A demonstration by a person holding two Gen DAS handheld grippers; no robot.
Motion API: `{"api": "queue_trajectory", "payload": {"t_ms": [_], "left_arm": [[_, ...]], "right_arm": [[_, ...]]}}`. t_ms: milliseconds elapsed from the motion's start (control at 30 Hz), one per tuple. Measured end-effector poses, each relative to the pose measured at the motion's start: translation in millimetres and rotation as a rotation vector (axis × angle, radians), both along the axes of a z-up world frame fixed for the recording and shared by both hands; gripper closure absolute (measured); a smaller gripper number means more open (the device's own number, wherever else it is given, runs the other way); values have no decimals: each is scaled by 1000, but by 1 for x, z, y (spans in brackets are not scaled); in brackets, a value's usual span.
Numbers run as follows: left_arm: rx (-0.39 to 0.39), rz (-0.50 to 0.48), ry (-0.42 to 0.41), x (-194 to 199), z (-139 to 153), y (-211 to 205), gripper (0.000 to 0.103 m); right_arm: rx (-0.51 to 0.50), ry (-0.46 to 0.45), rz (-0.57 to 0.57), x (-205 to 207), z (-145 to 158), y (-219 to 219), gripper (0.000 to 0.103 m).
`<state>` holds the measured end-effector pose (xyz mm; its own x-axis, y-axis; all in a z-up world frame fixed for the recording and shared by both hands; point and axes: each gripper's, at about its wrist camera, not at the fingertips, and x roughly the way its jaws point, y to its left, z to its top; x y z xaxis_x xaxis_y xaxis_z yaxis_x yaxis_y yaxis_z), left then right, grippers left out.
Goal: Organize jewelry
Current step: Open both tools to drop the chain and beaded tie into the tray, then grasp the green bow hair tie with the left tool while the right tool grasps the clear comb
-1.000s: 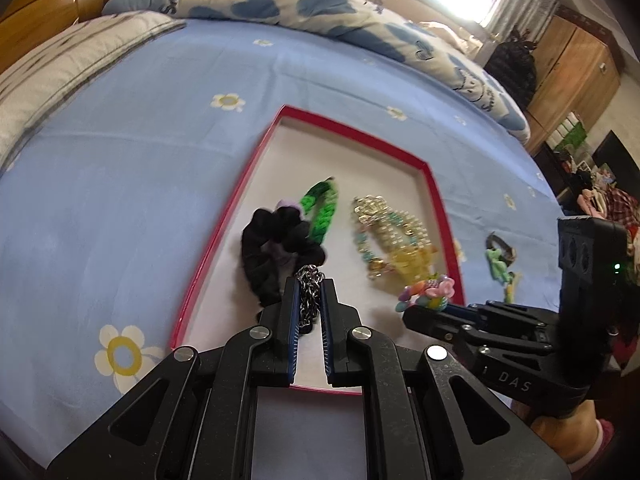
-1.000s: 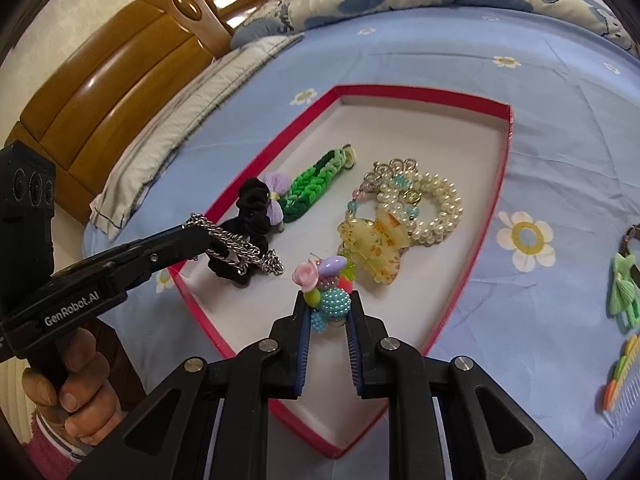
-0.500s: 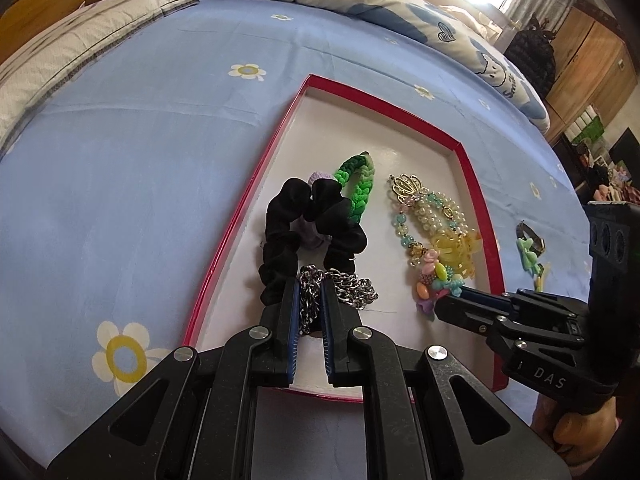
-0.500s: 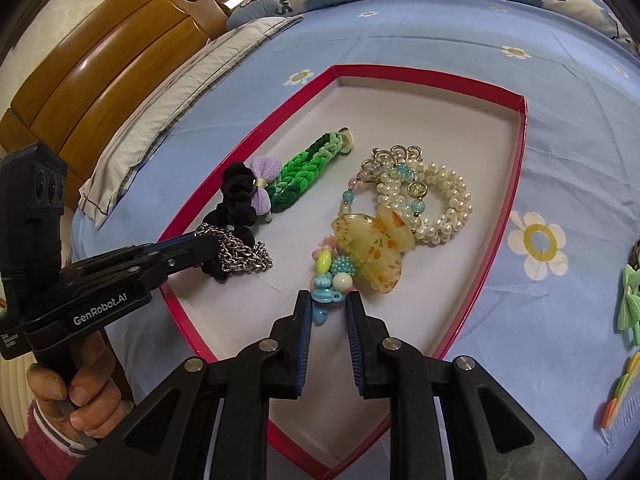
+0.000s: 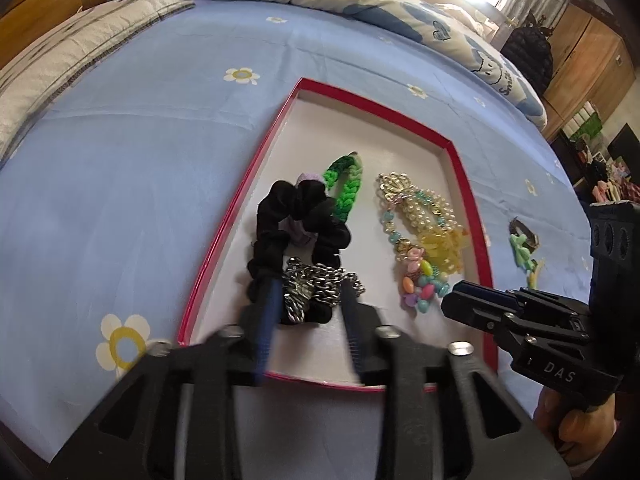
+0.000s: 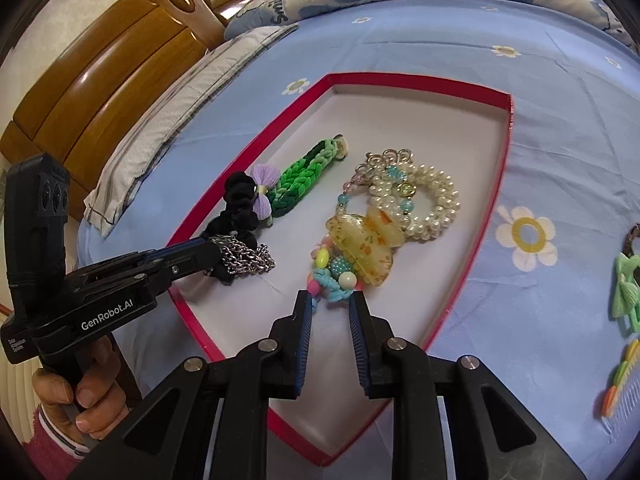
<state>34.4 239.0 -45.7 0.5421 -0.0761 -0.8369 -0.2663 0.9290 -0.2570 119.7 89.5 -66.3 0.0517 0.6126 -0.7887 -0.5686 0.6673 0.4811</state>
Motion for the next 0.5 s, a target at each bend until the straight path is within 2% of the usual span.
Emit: {"api": "queue_trajectory", "payload": {"t_ms": [33, 133, 267, 500], "left_arm": [[8, 0, -6, -1, 3, -1, 66], [7, -4, -10, -3, 7, -4, 66], [-5, -4, -15, -6, 12, -7, 58], [-12, -11, -42, -14, 26, -18, 56]], "right_arm": [[8, -3, -5, -1, 3, -3, 73], [26, -19, -24, -4, 13, -13, 71], [52, -37, -49, -8, 25, -31, 61], [69, -58, -126, -15, 36, -74, 60]]}}
